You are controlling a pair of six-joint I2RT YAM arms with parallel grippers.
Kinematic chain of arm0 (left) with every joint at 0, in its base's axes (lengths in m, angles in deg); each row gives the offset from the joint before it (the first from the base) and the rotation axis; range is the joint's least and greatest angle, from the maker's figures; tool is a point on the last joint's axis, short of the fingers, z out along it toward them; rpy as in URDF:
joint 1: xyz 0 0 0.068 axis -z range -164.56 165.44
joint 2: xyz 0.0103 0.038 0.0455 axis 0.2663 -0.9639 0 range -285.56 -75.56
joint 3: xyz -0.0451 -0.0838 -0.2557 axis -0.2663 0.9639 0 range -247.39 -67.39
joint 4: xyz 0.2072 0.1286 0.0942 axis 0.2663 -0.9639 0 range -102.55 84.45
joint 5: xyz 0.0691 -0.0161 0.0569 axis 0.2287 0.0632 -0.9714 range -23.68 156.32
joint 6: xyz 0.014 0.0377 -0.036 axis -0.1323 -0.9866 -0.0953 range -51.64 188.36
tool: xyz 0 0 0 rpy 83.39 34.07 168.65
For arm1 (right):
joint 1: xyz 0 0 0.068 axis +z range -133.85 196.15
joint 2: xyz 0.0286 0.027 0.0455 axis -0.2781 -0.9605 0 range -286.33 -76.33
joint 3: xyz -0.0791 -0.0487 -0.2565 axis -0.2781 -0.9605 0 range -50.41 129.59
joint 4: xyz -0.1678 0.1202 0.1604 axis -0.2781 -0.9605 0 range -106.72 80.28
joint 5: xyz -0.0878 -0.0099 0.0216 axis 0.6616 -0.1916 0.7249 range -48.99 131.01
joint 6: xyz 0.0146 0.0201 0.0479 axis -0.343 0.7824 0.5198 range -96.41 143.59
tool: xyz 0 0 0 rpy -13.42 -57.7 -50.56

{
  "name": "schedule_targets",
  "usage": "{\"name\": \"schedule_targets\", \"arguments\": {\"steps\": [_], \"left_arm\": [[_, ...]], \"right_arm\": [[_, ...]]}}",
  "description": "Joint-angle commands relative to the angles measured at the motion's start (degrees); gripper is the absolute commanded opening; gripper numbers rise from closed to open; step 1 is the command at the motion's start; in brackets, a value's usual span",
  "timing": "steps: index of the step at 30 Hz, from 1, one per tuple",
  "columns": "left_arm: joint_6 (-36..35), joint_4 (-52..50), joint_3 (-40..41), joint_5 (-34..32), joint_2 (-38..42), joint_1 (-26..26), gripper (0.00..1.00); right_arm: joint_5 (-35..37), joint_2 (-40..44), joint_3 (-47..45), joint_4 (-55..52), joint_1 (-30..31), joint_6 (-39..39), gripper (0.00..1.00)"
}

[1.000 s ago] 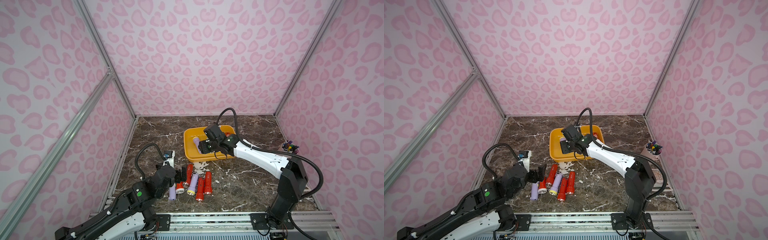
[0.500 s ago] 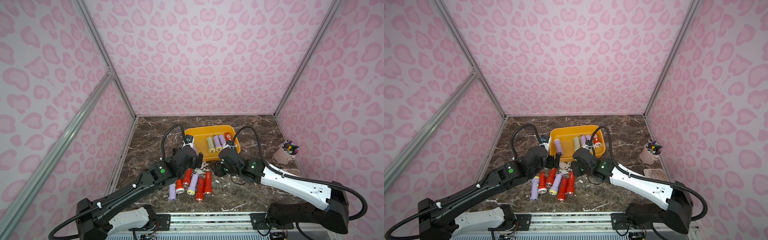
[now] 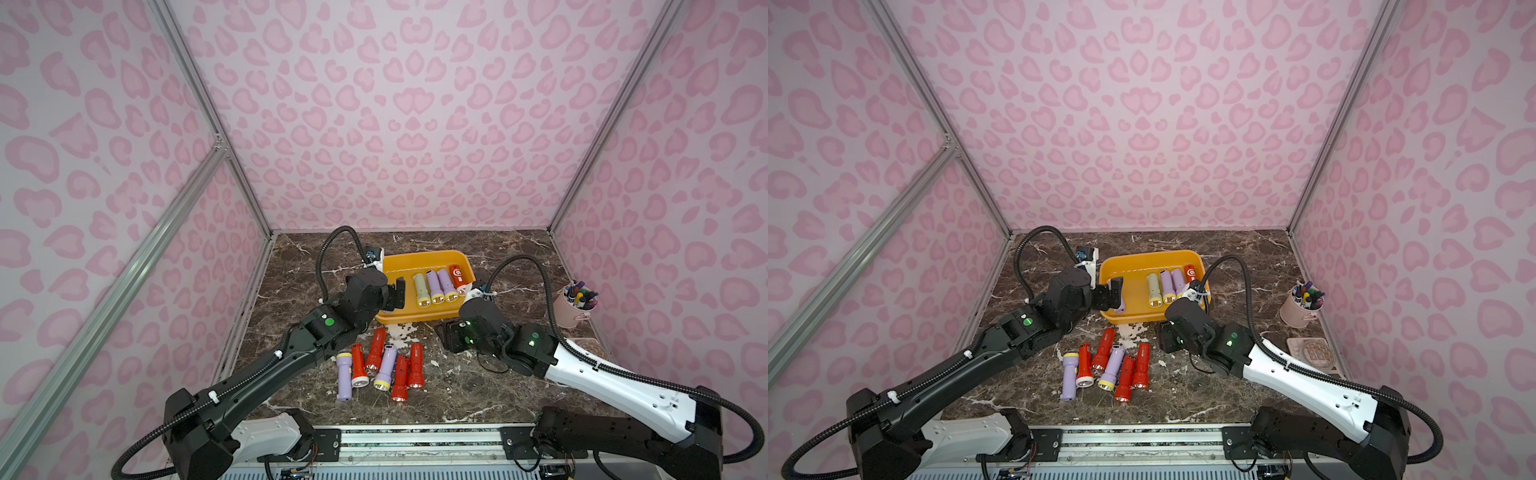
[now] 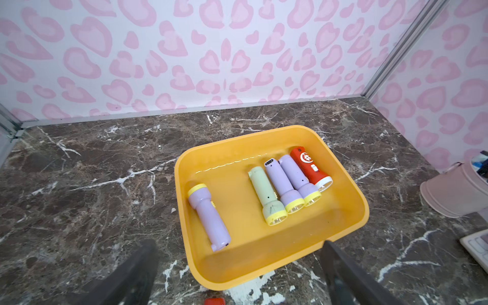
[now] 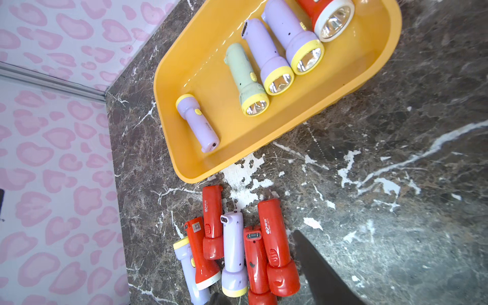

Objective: Put the flashlights into the storage boxes
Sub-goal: Pick up the flashlight from the center of the board.

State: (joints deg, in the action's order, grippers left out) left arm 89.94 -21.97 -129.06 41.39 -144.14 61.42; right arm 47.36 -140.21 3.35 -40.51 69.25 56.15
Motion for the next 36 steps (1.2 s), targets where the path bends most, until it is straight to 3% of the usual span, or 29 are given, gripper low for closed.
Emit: {"name": "schedule_targets", "arguments": {"steps": [1, 8, 15, 21, 26, 36], "left_arm": [[5.16, 0.4, 3.35, 2.23, 2.04, -0.08, 0.97], [12.07, 2.51, 13.85, 2.31, 10.21, 2.23, 0.97], [10.25, -4.19, 12.92, -2.8, 13.26, 4.82, 0.96], [8.74, -2.3, 16.41, -3.3, 14.52, 4.85, 0.97], [7.33, -2.16, 18.17, -3.44, 13.68, 4.81, 0.97], [8.32, 0.18, 25.8, -4.02, 22.14, 4.59, 0.98]], "right_arm": [[-1.56, -0.09, -1.79, 3.61, -0.19, -0.39, 0.61], [-7.15, -5.36, -1.24, 9.05, -0.81, -1.46, 0.61], [-8.02, -13.38, 3.02, 6.53, -0.83, -2.85, 0.6], [-8.43, -16.29, 0.59, 8.39, 1.12, 0.93, 0.59], [-7.23, -23.89, 2.16, 8.24, 4.89, 3.58, 0.56], [-4.29, -29.27, 3.32, 7.09, 5.41, 6.05, 0.54]]}}
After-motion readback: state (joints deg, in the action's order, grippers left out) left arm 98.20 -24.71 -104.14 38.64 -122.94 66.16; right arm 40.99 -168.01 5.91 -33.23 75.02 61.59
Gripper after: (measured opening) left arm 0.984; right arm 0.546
